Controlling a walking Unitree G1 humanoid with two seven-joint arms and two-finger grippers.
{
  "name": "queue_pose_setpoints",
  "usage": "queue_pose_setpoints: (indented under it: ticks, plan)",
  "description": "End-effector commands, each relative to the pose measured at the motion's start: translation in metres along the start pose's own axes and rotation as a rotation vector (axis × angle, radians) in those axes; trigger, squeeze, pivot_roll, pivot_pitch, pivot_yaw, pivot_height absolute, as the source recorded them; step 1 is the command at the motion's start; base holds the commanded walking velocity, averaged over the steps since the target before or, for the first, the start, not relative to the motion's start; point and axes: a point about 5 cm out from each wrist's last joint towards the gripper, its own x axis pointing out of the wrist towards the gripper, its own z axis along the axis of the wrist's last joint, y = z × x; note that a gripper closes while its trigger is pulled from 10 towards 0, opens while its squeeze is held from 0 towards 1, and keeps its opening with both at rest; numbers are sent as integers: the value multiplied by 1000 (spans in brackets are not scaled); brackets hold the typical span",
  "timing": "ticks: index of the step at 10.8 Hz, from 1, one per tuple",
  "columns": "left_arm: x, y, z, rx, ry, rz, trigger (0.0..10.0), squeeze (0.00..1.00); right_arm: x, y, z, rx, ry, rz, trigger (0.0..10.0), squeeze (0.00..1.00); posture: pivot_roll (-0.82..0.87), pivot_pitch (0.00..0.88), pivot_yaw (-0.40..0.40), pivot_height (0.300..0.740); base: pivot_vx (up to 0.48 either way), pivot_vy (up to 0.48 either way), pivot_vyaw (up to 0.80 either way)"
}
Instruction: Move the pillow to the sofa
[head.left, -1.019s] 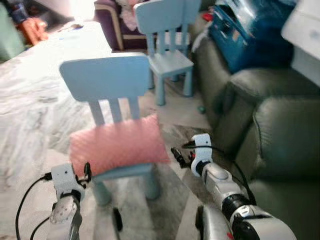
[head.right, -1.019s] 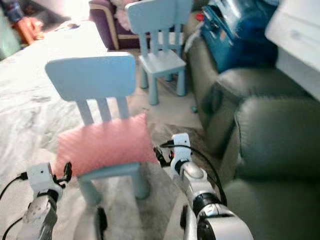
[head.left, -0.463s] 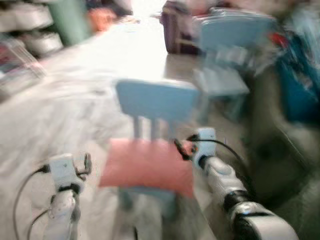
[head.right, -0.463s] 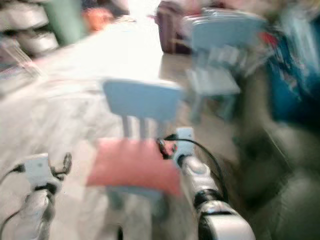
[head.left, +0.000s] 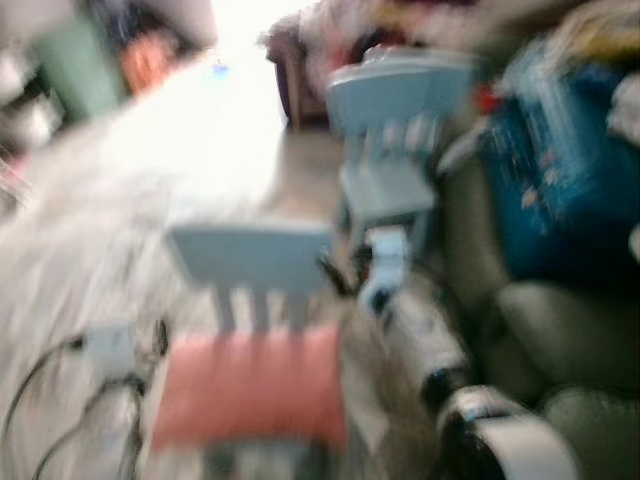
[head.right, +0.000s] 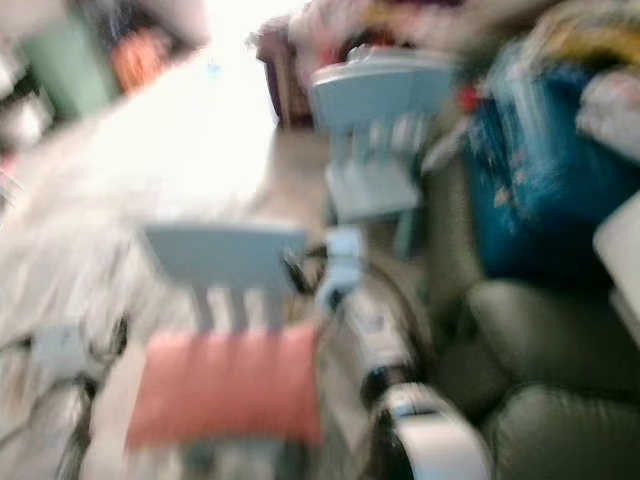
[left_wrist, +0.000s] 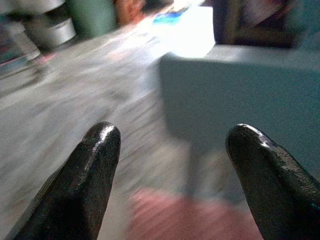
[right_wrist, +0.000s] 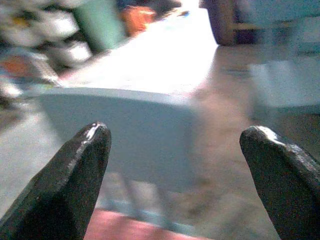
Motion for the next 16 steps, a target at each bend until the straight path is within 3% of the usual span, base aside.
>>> queue_pose_setpoints:
  ticks: [1, 5, 6, 11, 12, 16]
  plan:
    - [-6, 6, -4, 17, 18, 10, 10000, 0, -3, -2, -7, 29, 22, -22, 10000, 0, -97, 0, 42, 740, 0, 0, 0]
    - [-18, 9, -8, 13, 33, 16, 10000, 0, -2, -3, -4, 57, 18, -21, 10000, 0, -92, 0, 38, 740, 0, 0, 0]
    - [-24, 10, -11, -28, 52, 3, 10000, 0, -3, -6, -7, 81, 44, -47, 10000, 0, -90, 0, 34, 740, 0, 0, 0]
    - [-33, 5, -8, -54, 58, -14, 10000, 0, -2, -6, -8, 64, 75, -86, 10000, 0, -81, 0, 26, 740, 0, 0, 0]
    - [-34, 4, -8, -60, 62, -16, 10000, 0, -2, -4, -9, 155, 77, -34, 10000, 0, -80, 0, 26, 740, 0, 0, 0]
    - [-38, -2, -7, -74, 83, -42, 10000, 0, -5, -8, -9, 43, 75, -80, 10000, 0, -87, 0, 26, 740, 0, 462, 0]
